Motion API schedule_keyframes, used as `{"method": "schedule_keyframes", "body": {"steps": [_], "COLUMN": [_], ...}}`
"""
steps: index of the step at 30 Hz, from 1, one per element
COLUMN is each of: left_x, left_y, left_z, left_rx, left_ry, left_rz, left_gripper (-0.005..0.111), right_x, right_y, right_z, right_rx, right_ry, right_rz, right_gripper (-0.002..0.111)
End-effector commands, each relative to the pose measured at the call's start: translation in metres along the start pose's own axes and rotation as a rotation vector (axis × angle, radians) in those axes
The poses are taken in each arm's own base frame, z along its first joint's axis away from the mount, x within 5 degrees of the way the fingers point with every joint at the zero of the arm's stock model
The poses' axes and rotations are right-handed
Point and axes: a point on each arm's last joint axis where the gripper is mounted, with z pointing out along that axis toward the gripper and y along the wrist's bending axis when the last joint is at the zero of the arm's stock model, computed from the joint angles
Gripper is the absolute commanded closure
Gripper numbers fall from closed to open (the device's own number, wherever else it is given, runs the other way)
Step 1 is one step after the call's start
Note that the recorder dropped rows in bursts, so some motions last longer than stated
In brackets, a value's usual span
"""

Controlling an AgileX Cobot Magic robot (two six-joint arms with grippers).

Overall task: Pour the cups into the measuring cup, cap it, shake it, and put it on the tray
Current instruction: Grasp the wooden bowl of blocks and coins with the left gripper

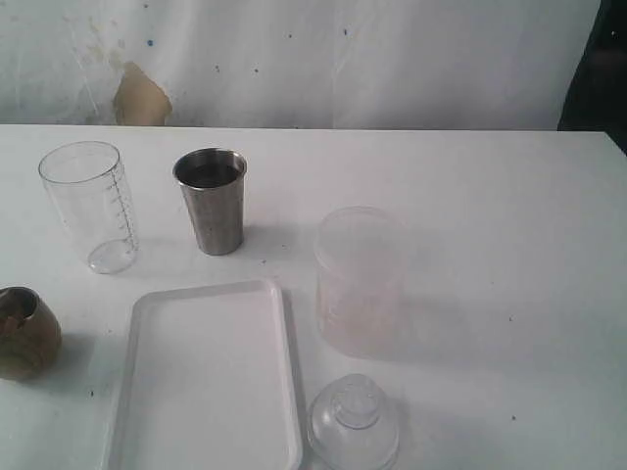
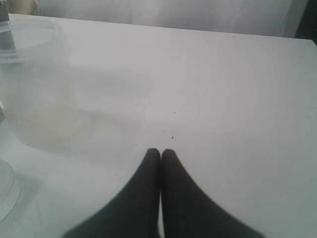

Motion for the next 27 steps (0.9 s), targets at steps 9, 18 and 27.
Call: {"method": "schedule_keyframes", "body": {"steps": [9,18,27], "left_x": [-0.024,-0.042,-0.026], "left_y": [0.007,0.015,0.003], "left_z": [-0.004,-0.011,0.020], "left_rx": [-0.004,-0.027,0.037], "left_ry": [-0.270,-0.503,-0.196], "left_rz": [-0.485,-0.556,-0.466], "left_gripper": [0.107,0.107,0.107], "right_x": [0.000,0.000,0.000], "right_y": [0.000,0.000,0.000], "right_z": [0.000,0.000,0.000], "right_rx": [-0.004,-0.004,-0.004], "right_ry": [-0.010,-0.010,-0.010], "right_rz": [0.004,0.004,0.004], "right_gripper": [0.108,0.108,0.108]}}
